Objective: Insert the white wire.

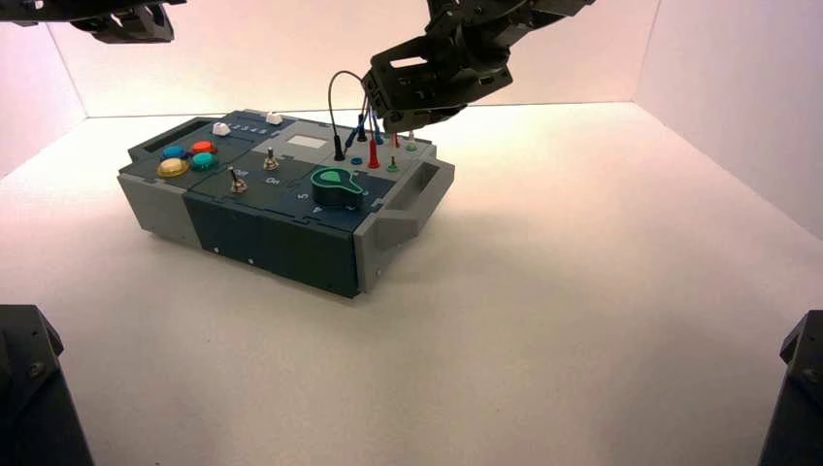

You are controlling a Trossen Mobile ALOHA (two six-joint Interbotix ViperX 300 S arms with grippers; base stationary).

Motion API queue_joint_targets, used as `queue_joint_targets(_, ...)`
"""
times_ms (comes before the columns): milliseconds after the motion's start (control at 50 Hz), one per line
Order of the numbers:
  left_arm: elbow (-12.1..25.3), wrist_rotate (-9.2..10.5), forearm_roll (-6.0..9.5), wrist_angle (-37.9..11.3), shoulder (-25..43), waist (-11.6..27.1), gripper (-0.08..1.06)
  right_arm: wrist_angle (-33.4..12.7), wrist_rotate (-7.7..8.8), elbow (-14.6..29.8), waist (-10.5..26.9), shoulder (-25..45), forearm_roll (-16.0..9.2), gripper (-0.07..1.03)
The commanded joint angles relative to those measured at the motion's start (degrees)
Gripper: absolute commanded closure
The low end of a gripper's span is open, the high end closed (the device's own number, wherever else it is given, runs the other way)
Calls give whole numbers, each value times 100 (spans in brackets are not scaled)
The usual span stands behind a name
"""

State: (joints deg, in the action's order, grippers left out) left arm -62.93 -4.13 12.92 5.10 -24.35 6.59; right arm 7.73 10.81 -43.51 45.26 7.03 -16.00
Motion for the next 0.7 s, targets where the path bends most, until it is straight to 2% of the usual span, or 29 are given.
queue_joint_targets(20, 79, -9, -9, 53, -26, -44, 101, -158, 0, 18, 35, -141, 9, 98)
queue_joint_targets(140, 79, -9, -9, 53, -35, -44, 101, -229, -18, -105, 44, -202, 0, 98)
queue_joint_targets(300, 70, -9, -9, 53, -35, -44, 101, -105, -26, -185, 44, -290, -9, 98)
queue_joint_targets(700, 79, -9, -9, 53, -35, -44, 101, 167, -26, -79, 44, -237, 0, 98)
